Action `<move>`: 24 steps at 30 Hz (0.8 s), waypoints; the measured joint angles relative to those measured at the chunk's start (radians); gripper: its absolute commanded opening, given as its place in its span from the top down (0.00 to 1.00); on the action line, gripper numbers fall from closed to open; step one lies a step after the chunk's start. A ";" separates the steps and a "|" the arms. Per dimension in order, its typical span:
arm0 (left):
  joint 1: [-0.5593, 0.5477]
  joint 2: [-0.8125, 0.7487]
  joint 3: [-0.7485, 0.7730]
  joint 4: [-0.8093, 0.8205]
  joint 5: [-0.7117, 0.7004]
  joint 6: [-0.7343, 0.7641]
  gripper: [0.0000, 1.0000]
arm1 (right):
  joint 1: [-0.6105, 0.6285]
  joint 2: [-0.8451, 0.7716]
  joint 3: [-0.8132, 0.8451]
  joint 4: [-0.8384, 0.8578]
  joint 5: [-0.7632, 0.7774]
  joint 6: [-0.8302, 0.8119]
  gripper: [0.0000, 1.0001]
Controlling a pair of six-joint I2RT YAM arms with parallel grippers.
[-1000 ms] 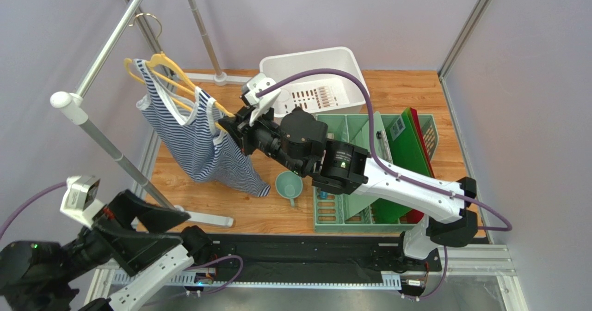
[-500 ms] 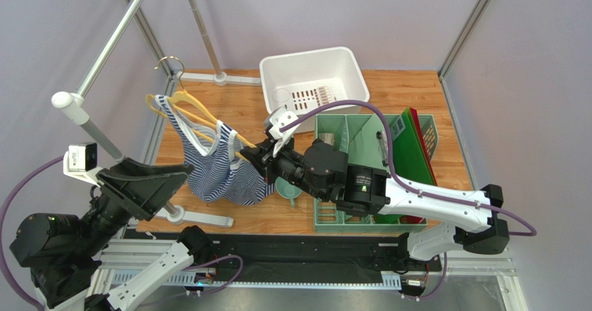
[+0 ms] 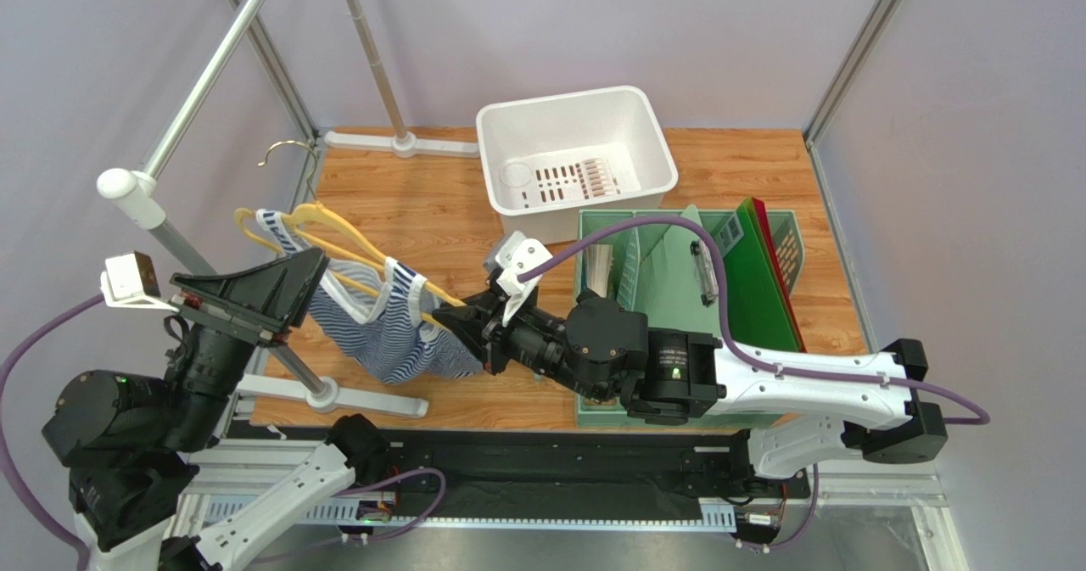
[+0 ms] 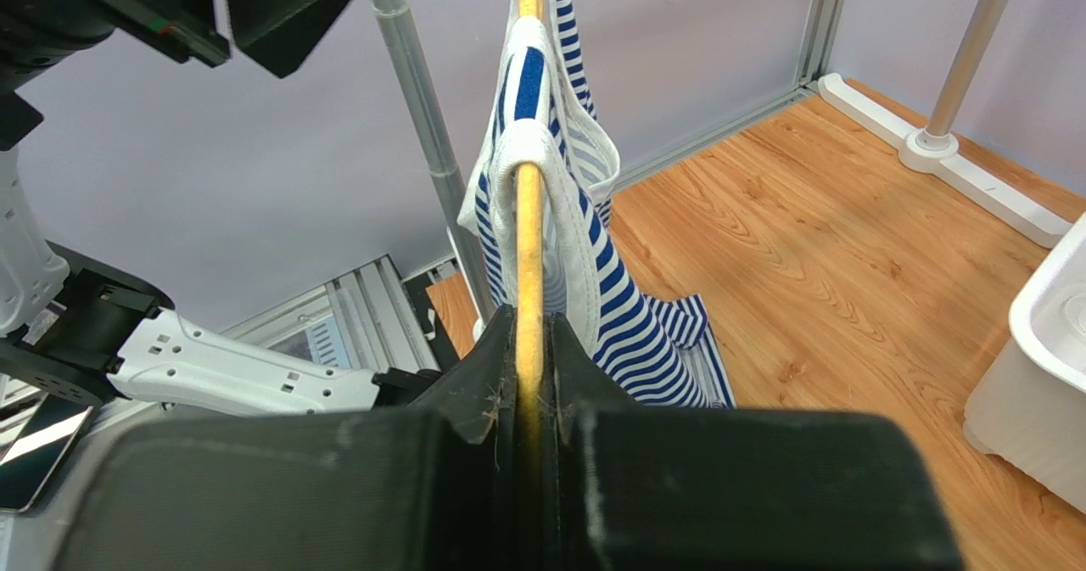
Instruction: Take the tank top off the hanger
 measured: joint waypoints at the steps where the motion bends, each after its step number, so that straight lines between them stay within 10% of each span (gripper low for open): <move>1: 0.000 0.012 0.000 0.000 -0.013 -0.002 0.40 | 0.003 0.000 0.000 0.001 0.001 0.000 1.00; 16: 0.000 0.087 -0.012 -0.004 -0.093 -0.020 0.41 | 0.029 -0.010 -0.026 0.009 0.009 0.000 1.00; 24: 0.000 0.095 -0.044 -0.005 -0.100 -0.048 0.59 | 0.050 -0.013 -0.042 0.013 0.014 -0.007 1.00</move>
